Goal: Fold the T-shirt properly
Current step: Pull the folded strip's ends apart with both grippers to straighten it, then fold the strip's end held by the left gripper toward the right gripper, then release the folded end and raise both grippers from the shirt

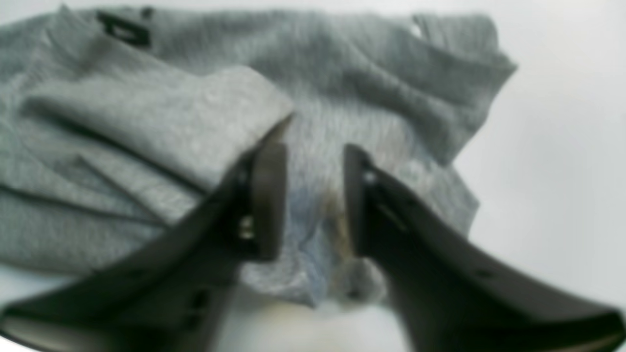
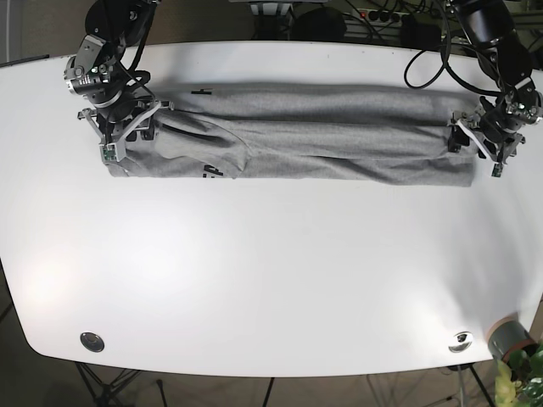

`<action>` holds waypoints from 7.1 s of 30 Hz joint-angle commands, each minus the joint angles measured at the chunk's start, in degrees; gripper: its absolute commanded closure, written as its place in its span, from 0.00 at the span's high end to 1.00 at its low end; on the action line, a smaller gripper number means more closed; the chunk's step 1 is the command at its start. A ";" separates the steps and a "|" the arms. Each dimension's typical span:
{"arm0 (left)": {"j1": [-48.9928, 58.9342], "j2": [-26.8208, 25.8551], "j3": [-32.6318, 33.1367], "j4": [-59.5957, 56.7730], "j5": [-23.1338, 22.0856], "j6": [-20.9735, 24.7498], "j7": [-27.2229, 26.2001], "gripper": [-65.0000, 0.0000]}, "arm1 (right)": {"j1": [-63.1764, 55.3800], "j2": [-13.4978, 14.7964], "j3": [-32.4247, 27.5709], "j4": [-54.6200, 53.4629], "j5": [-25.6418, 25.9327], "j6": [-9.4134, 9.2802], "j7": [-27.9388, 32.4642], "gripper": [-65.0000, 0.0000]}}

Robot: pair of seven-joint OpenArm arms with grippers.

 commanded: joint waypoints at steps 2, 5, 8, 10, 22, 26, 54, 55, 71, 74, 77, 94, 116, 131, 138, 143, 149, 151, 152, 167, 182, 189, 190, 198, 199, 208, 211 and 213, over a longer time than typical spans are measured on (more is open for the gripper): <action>-1.17 -1.27 -0.26 1.54 -0.40 -0.03 -0.55 0.66 | -0.60 0.04 -0.27 4.51 0.95 0.51 1.46 0.59; -2.22 -1.10 -0.26 3.65 -0.40 -0.03 -0.20 0.66 | -1.21 0.21 -1.50 5.21 3.50 0.51 1.46 0.62; -2.13 -0.92 -0.34 6.46 -0.40 -0.03 -0.20 0.66 | -1.65 0.57 -2.64 5.30 5.87 0.51 1.37 0.60; -2.05 -0.83 -0.34 8.84 -0.40 -0.03 -0.20 0.66 | -1.74 0.57 -2.99 5.30 6.22 0.51 1.28 0.58; 3.49 1.98 3.70 13.41 0.04 -0.03 -0.64 0.66 | -2.71 3.82 -11.78 2.67 5.87 -2.22 1.54 0.57; 3.67 2.25 3.70 10.07 0.04 -0.03 -0.64 0.66 | -2.71 3.99 -11.69 0.64 5.87 -3.27 1.72 0.57; -7.94 0.57 3.96 -9.27 -0.05 -0.03 -6.88 0.66 | 12.94 9.89 -5.63 -22.39 6.22 -2.92 9.72 0.57; -7.94 0.57 3.96 -9.45 -0.31 -0.03 -6.88 0.67 | 13.12 9.89 -5.63 -22.04 6.31 -2.92 9.63 0.57; -7.50 -0.22 -3.33 2.42 -8.66 -0.03 2.18 0.67 | 12.68 6.54 -5.54 3.63 6.40 -2.92 -3.73 0.57; -5.39 -1.45 -4.56 2.24 -11.83 -0.03 2.18 0.67 | 11.80 5.14 -6.77 3.63 6.40 -2.92 -3.82 0.57; -4.42 -1.62 -4.83 2.24 -13.85 -0.03 2.18 0.67 | 10.74 4.43 -10.20 3.19 6.40 -2.92 -3.73 0.57; -2.48 -1.62 -15.47 2.07 -18.95 -0.03 9.03 0.89 | 11.09 6.10 -17.41 -16.06 5.87 -3.27 5.15 0.57; -4.33 -0.04 -9.93 -12.35 -19.04 -0.03 9.03 0.88 | 10.92 6.98 -17.32 -18.26 6.22 -3.27 7.00 0.57; -3.63 -0.22 -8.78 -10.95 -19.04 -0.03 8.86 0.04 | 11.01 6.98 -17.06 -18.26 6.31 -3.27 7.00 0.57; -2.75 0.22 -8.34 2.07 -18.77 -0.03 9.03 0.01 | 11.01 6.98 -17.06 -18.26 6.31 -3.27 7.00 0.57; -0.11 4.44 -6.85 13.49 -18.60 -0.03 9.03 0.02 | 11.01 6.98 -17.06 -18.26 6.31 -3.27 7.00 0.57; 2.70 6.29 4.84 24.40 -18.60 -0.03 9.03 0.02 | 11.01 6.98 -17.15 -18.26 6.31 -3.27 7.00 0.57; 2.79 7.78 8.45 25.54 -18.51 -0.03 9.03 0.02 | 11.09 6.98 -17.23 -18.26 6.31 -3.27 6.91 0.57; 2.70 8.84 10.12 25.71 -18.42 -0.03 9.03 0.02 | 11.09 6.98 -17.23 -18.26 6.31 -3.27 6.91 0.57; -0.64 14.64 24.80 25.54 -16.05 2.30 8.95 0.02 | 11.27 6.98 -17.06 -17.82 6.31 -3.27 6.64 0.57; -2.92 14.64 30.95 22.20 -16.13 11.53 8.95 0.38 | 11.27 6.90 -17.32 -17.82 6.40 -3.18 6.64 0.57; -5.47 12.36 42.20 24.13 -16.13 15.48 8.95 0.54 | 11.36 6.90 -17.41 -17.82 6.40 -3.10 6.64 0.57; -5.56 12.18 43.00 24.92 -16.13 15.92 8.95 0.54 | 11.36 6.90 -17.41 -17.82 6.40 -3.10 6.64 0.57; -6.44 10.25 45.19 31.69 -16.13 22.78 8.95 0.55 | 11.36 6.90 -17.41 -17.82 6.40 -3.10 6.64 0.57; -6.53 9.81 44.58 31.69 -16.13 22.78 8.95 0.55 | 11.44 6.90 -17.41 -17.82 6.40 -3.10 6.64 0.57; -3.01 7.43 36.31 31.52 -16.40 20.49 8.77 0.54 | 12.41 6.90 -17.06 -13.86 6.48 -3.01 6.47 0.57; -1.43 7.70 32.27 31.52 -16.31 17.77 8.77 0.54 | 12.41 6.72 -17.06 -10.26 6.48 -3.18 6.38 0.58; -0.20 7.70 29.72 31.34 -16.22 15.48 8.77 0.54 | 12.41 6.10 -16.18 -7.53 7.54 -3.27 6.12 0.59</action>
